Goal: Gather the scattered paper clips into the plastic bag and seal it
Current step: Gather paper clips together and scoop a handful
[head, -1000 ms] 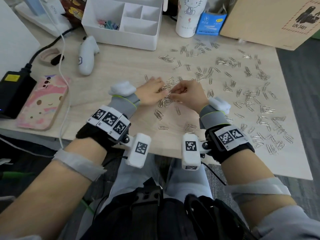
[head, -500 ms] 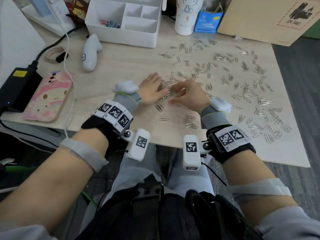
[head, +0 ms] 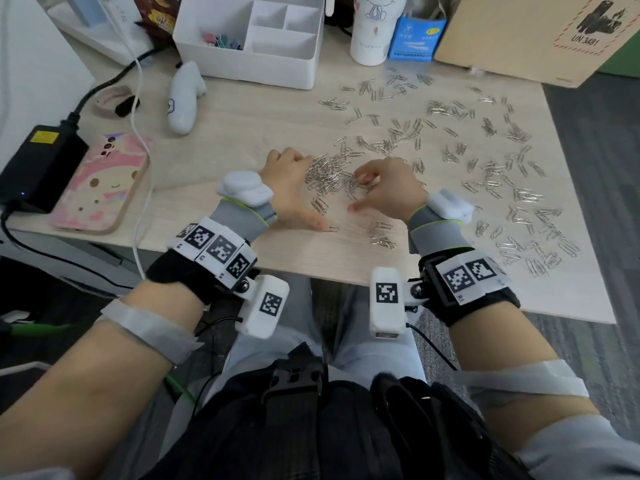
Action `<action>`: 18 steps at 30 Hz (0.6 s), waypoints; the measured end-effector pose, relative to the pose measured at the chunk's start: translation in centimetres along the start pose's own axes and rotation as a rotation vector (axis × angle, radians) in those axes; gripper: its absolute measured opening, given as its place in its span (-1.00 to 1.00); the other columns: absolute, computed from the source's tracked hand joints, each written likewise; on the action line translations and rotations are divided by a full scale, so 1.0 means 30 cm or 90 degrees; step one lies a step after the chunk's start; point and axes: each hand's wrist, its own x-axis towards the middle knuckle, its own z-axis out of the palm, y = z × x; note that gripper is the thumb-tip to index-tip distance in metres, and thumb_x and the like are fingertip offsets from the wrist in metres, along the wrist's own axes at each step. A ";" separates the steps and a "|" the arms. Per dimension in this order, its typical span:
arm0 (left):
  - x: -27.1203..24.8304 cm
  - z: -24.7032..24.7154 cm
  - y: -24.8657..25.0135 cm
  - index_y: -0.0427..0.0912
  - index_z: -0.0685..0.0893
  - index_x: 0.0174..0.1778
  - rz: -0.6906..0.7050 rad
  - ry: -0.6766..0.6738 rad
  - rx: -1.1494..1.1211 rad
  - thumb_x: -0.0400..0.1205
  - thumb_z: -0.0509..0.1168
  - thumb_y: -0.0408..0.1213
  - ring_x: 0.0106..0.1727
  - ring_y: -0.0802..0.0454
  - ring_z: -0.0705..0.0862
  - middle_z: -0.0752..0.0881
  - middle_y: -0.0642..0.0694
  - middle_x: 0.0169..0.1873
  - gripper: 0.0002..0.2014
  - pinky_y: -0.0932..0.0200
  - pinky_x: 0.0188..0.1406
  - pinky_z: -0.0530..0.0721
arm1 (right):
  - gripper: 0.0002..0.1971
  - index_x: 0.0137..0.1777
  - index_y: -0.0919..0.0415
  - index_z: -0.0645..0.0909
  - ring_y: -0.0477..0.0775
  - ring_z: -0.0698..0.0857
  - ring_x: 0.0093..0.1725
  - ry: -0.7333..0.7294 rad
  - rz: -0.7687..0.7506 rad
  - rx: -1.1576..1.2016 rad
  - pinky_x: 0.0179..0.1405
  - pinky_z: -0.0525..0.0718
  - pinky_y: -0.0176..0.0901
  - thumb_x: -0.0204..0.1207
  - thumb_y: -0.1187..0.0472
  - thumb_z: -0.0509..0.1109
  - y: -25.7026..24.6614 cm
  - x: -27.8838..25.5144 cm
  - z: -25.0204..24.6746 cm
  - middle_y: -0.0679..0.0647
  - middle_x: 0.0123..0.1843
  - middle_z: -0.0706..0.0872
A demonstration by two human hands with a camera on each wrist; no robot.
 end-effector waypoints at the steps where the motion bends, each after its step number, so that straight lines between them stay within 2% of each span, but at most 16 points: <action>1: 0.001 0.009 0.008 -0.18 0.29 0.51 -0.006 0.017 -0.016 -0.07 0.47 0.30 0.42 -0.22 0.28 0.37 -0.20 0.39 0.21 -0.11 0.43 0.42 | -0.46 0.18 0.21 0.68 -0.02 0.60 -0.07 0.003 -0.003 0.009 0.10 0.65 -0.11 0.15 0.25 0.67 -0.002 0.003 0.007 0.14 0.09 0.74; 3: 0.017 0.023 0.021 -0.16 0.35 0.48 -0.003 0.045 -0.065 -0.06 0.41 0.29 0.36 -0.21 0.35 0.41 -0.21 0.34 0.15 -0.06 0.38 0.45 | -0.54 0.14 0.22 0.71 -0.02 0.61 -0.10 0.007 -0.008 0.031 0.10 0.67 -0.07 0.18 0.32 0.63 -0.008 0.011 0.019 0.15 0.06 0.75; 5: 0.037 0.031 0.029 -0.15 0.42 0.45 0.013 0.053 -0.114 0.02 0.51 0.24 0.31 -0.21 0.42 0.45 -0.24 0.29 0.07 -0.03 0.33 0.48 | -0.57 0.13 0.24 0.72 -0.03 0.62 -0.13 0.011 -0.011 0.057 0.02 0.67 -0.15 0.21 0.40 0.55 -0.014 0.021 0.031 0.13 0.02 0.74; 7: 0.060 0.031 0.033 -0.15 0.53 0.37 0.025 0.066 -0.151 0.21 0.58 0.06 0.25 -0.21 0.52 0.51 -0.27 0.23 -0.19 0.01 0.25 0.52 | -0.60 0.11 0.27 0.73 -0.07 0.65 -0.20 0.018 -0.010 0.100 -0.12 0.65 -0.32 0.23 0.46 0.48 -0.016 0.030 0.040 0.08 -0.08 0.72; 9: 0.080 0.023 0.028 -0.13 0.61 0.28 0.033 0.096 -0.161 0.31 0.55 -0.03 0.22 -0.21 0.57 0.56 -0.27 0.19 -0.38 0.05 0.21 0.52 | -0.68 0.07 0.31 0.74 -0.27 0.63 -0.37 0.052 -0.004 0.167 -0.19 0.60 -0.43 0.29 0.45 0.46 -0.010 0.037 0.038 0.05 -0.16 0.70; 11: 0.081 0.012 0.020 -0.07 0.58 0.32 0.035 0.102 -0.140 0.28 0.53 0.06 0.30 -0.17 0.48 0.55 -0.19 0.25 -0.32 0.05 0.26 0.46 | -0.76 0.03 0.32 0.75 -0.39 0.58 -0.48 0.110 0.011 0.220 -0.16 0.60 -0.42 0.35 0.38 0.47 0.004 0.041 0.027 0.06 -0.19 0.71; 13: 0.076 0.006 0.015 0.00 0.48 0.39 0.037 0.073 -0.097 0.09 0.48 0.29 0.37 -0.16 0.33 0.48 -0.10 0.31 -0.07 0.00 0.34 0.43 | -0.77 0.03 0.32 0.75 -0.32 0.65 -0.34 0.134 0.031 0.238 -0.03 0.67 -0.33 0.36 0.38 0.46 0.018 0.046 0.021 0.14 -0.14 0.78; 15: 0.076 0.007 0.016 0.01 0.46 0.39 0.046 0.038 -0.059 -0.09 0.40 0.40 0.36 -0.18 0.28 0.43 -0.09 0.33 0.08 -0.06 0.35 0.46 | -0.75 0.04 0.36 0.74 -0.04 0.73 -0.12 0.118 0.043 0.271 0.17 0.69 -0.14 0.37 0.47 0.37 0.023 0.049 0.024 0.27 -0.05 0.80; 16: 0.087 0.011 0.019 -0.01 0.47 0.40 0.053 0.031 -0.057 -0.07 0.46 0.36 0.35 -0.20 0.30 0.43 -0.12 0.33 0.07 -0.08 0.35 0.47 | -0.73 0.05 0.39 0.73 0.03 0.73 -0.07 0.101 0.051 0.306 0.22 0.68 -0.07 0.37 0.50 0.35 0.021 0.050 0.026 0.31 -0.02 0.79; 18: 0.112 0.019 0.029 -0.05 0.48 0.41 0.057 0.045 -0.091 0.12 0.57 0.15 0.33 -0.21 0.39 0.46 -0.17 0.31 -0.08 0.01 0.32 0.45 | -0.72 0.09 0.45 0.69 0.12 0.72 -0.05 0.063 0.062 0.384 0.23 0.68 -0.02 0.38 0.56 0.34 0.011 0.045 0.030 0.36 0.02 0.77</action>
